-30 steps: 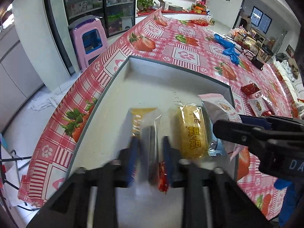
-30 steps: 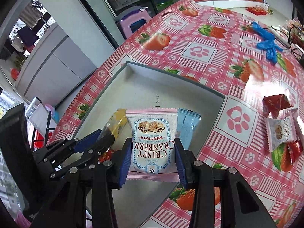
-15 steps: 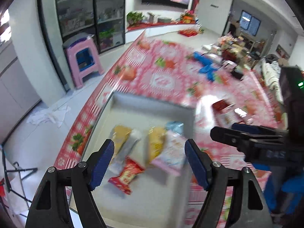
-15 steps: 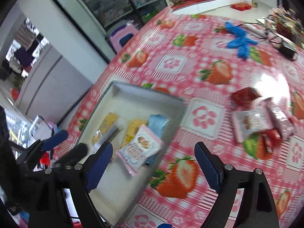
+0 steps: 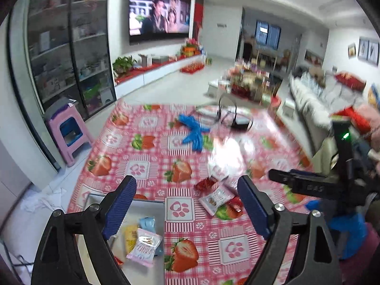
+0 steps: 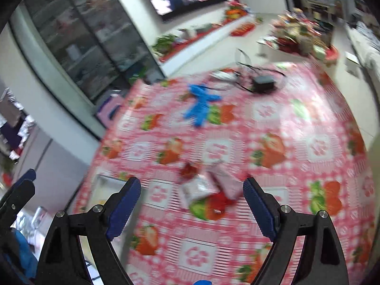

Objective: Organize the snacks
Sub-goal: 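Move both grippers back toward the pink bar and white packets, then grasp the Crispy Cranberry packet with the left gripper while the right grasps the pink bar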

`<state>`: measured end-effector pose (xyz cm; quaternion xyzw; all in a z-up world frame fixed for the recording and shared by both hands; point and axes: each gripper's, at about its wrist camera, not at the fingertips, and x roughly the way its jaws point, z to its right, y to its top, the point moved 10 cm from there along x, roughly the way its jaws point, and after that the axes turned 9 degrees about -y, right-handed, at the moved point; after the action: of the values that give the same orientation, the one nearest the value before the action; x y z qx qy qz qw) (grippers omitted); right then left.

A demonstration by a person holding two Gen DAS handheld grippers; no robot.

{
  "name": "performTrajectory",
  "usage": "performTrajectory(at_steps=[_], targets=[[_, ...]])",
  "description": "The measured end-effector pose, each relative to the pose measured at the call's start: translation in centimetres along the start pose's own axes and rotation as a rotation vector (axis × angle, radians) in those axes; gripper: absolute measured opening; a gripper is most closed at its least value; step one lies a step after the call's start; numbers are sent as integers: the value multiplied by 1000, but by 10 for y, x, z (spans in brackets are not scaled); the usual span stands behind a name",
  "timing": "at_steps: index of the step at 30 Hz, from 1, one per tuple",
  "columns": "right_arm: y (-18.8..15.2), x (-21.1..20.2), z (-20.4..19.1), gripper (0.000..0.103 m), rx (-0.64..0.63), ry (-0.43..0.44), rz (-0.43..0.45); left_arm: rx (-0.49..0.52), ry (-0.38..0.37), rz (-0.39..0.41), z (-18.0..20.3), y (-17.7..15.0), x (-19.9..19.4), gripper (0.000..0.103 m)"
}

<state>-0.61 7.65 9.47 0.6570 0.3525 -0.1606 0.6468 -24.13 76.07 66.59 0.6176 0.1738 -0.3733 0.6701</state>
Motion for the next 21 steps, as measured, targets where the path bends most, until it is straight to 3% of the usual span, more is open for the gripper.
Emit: performTrajectory(at_steps=[7,13,20,21], targets=[[-39,80,42,89,-44,-136,-144,60,8,-209,13,-78,119,89],[-44,127,56,89,-154,-222,-159,191,44,-236,25,-97,180,89],[-38,163,43,89,-292,-239,-154,206,23,-285,22,-109,227,89],[-38,168,41,84,-306,-238,-156,204,18,-287,23,-110,232,89]])
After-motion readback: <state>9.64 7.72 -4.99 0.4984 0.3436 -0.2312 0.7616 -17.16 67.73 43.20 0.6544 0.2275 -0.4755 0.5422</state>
